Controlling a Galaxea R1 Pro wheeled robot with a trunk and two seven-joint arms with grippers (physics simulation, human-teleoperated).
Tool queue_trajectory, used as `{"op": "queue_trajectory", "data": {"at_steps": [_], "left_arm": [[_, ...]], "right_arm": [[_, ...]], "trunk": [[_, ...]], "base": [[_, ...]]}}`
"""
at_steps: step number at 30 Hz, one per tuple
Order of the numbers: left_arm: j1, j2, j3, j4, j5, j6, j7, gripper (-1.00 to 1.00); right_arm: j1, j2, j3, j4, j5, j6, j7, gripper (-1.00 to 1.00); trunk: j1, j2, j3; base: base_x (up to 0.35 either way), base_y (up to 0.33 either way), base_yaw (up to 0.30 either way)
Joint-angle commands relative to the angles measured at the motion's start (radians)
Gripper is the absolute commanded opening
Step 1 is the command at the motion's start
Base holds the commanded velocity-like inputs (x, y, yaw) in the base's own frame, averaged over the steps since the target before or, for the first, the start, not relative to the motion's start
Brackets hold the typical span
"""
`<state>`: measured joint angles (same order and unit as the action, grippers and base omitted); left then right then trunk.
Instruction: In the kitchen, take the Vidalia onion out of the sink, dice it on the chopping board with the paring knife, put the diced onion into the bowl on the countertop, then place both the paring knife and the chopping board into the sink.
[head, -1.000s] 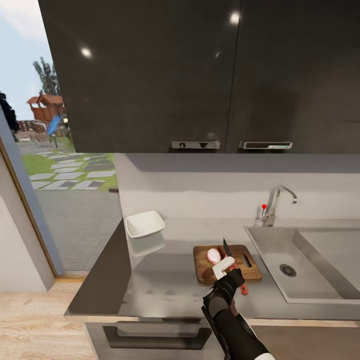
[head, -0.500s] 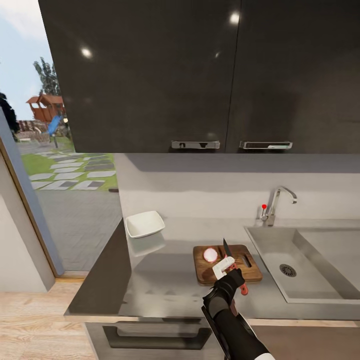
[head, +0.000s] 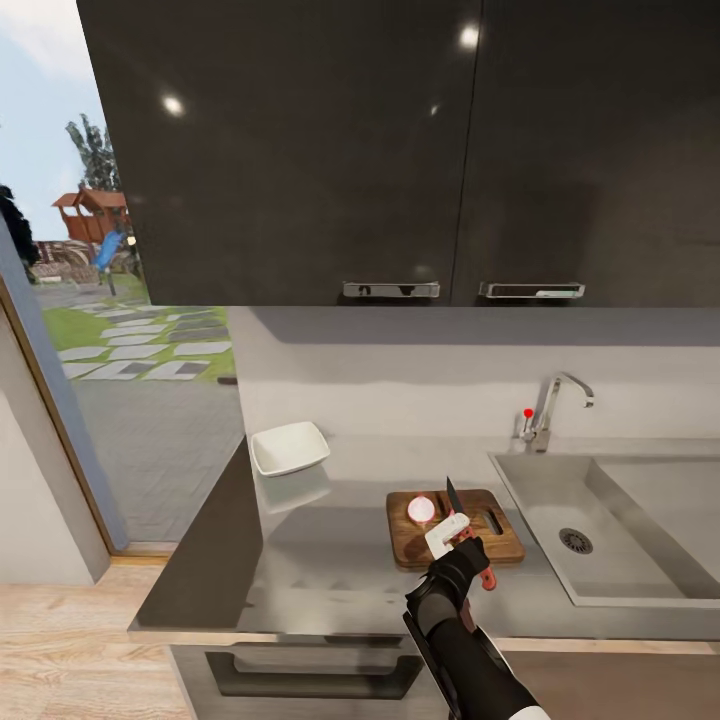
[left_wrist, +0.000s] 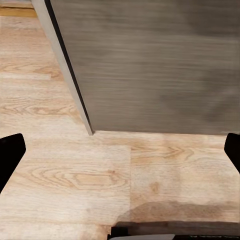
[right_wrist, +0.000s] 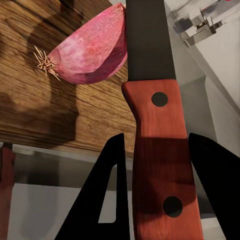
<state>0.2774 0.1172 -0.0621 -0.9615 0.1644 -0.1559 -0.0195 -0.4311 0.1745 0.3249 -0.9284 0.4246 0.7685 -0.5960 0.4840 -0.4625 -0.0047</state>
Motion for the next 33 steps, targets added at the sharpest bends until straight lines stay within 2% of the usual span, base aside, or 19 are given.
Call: {"op": "queue_trajectory", "data": {"at_steps": [1, 26, 30, 33], "left_arm": [[0.0, 0.001, -0.002, 0.0, 0.011, -0.002, -0.002, 1.0], [0.0, 0.001, -0.002, 0.0, 0.011, -0.002, -0.002, 1.0], [0.0, 0.001, -0.002, 0.0, 0.011, -0.002, -0.002, 1.0], [0.0, 0.001, -0.002, 0.0, 0.011, -0.002, -0.002, 1.0]], "right_arm": [[0.0, 0.0, 0.0, 0.002, -0.035, -0.006, -0.002, -1.0], [0.0, 0.0, 0.0, -0.002, -0.034, -0.009, -0.008, -1.0], [0.0, 0.0, 0.0, -0.046, -0.032, -0.017, -0.01, -1.0], [0.0, 0.0, -0.002, -0.119, -0.032, -0.07, -0.011, -1.0]], "trunk": [[0.0, -0.001, -0.001], [0.0, -0.001, -0.006], [0.0, -0.001, -0.006], [0.0, -0.001, -0.006]], "base": [[0.0, 0.0, 0.0], [0.0, 0.0, 0.0], [0.0, 0.0, 0.0], [0.0, 0.0, 0.0]]}}
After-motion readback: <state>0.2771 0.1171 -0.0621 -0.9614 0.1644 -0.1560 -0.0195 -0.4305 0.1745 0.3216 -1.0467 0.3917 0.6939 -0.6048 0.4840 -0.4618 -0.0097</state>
